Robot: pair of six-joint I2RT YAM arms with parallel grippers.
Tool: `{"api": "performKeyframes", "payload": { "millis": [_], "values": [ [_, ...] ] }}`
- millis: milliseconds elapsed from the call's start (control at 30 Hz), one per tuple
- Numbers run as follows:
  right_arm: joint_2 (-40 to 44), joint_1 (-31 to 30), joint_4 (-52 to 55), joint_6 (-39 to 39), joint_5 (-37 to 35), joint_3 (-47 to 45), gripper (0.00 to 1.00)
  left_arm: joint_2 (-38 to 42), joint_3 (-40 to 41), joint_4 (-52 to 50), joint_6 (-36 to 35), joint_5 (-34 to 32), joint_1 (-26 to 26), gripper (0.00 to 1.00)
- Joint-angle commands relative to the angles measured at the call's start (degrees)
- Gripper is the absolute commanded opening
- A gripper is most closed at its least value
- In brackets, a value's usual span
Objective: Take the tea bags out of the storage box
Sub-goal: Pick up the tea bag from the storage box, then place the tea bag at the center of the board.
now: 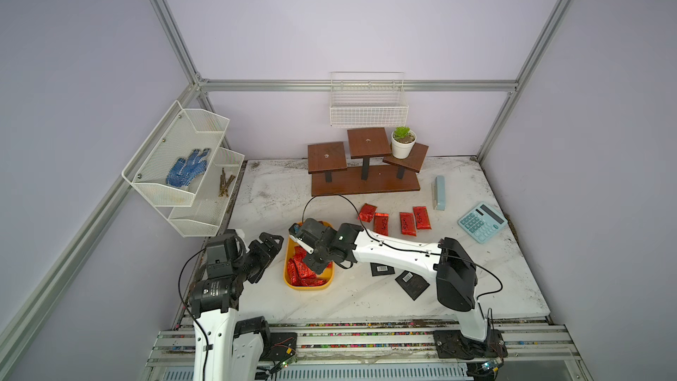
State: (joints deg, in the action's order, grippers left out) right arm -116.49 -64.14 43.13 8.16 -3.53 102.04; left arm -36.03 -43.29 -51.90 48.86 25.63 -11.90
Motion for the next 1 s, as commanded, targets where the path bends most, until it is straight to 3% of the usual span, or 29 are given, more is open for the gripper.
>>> {"api": "performKeyframes", "payload": {
  "millis": [0,333,733,967],
  "values": [
    [4.87,1.87,-1.8,4.76,0.11,-1.2,0.01,0.71,-0.99,1.79,-0.83,1.83,-0.36,0.92],
    [15.49,12.28,-6.68,18.64,-6.73,-10.44,0.01,2.54,2.13,1.8,-0.45,-0.07,3.99,0.91],
    [6.35,22.17,-12.91,28.16,-3.18,-19.83,0.0,0.0,4.41,3.74,3.0,-10.44,20.25,0.91],
    [3.05,24.81,-16.85,32.0,0.42,-22.04,0.02,1.32,5.94,5.07,6.22,-13.64,25.39,0.91]
  ]
}}
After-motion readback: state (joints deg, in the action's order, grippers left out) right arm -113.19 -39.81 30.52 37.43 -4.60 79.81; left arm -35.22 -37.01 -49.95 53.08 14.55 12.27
